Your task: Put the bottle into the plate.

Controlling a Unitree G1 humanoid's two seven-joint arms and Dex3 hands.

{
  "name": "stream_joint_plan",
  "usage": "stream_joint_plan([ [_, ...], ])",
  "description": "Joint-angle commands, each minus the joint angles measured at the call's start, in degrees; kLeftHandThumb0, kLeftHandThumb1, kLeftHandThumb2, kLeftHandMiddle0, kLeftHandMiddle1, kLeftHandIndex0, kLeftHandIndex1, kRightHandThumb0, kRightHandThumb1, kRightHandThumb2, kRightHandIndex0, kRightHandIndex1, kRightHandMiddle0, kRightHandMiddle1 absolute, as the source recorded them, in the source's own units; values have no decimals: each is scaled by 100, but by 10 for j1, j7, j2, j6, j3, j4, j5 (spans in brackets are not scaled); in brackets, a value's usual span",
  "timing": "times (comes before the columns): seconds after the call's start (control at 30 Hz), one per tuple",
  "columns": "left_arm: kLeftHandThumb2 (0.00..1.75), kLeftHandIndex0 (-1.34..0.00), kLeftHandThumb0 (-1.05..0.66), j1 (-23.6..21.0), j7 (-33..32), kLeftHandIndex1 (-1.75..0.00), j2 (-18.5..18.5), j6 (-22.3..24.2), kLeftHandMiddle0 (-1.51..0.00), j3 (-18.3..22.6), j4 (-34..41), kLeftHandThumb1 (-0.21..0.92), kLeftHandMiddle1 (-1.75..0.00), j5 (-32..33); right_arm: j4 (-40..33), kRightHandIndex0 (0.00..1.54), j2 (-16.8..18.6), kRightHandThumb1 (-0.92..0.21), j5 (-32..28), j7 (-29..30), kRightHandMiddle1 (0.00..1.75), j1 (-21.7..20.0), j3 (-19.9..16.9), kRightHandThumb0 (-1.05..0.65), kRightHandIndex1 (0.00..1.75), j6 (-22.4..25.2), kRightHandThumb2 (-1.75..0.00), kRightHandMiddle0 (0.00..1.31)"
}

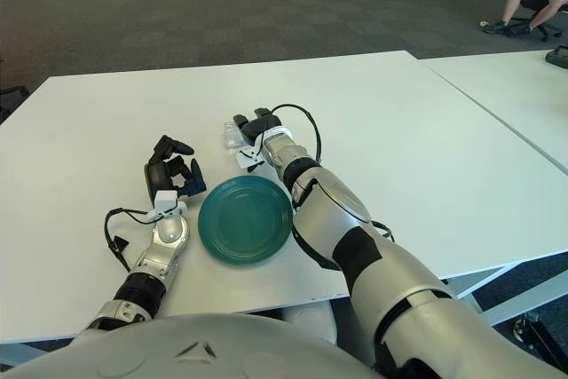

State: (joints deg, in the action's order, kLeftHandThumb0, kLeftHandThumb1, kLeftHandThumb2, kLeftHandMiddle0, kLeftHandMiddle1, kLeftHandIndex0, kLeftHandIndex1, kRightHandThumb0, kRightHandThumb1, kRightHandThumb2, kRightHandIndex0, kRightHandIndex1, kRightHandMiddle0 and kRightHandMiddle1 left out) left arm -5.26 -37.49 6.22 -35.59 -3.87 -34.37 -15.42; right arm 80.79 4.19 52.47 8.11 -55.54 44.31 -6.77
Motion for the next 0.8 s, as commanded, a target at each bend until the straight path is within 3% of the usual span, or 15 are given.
stream_joint_plan([
  [0.0, 156, -77, -56, 19, 1, -175, 28, -5, -131, -4, -13, 12, -175, 4, 4, 0, -8, -92, 6, -7, 21, 12, 3, -93, 0, -1, -13, 0],
  [0.5, 152, -75, -54, 39, 14, -175, 35, 14, -127, -11, 13, 15, -175, 15, 4, 8, -6, -92, 2, -3, 38, 19, -1, -89, 3, -6, -13, 0],
  [0.77, 149, -72, -53, 45, 17, -175, 36, 17, -124, -13, 22, 17, -175, 20, 3, 20, -4, -90, -6, -4, 65, 24, -12, -84, 6, -14, -11, 0],
])
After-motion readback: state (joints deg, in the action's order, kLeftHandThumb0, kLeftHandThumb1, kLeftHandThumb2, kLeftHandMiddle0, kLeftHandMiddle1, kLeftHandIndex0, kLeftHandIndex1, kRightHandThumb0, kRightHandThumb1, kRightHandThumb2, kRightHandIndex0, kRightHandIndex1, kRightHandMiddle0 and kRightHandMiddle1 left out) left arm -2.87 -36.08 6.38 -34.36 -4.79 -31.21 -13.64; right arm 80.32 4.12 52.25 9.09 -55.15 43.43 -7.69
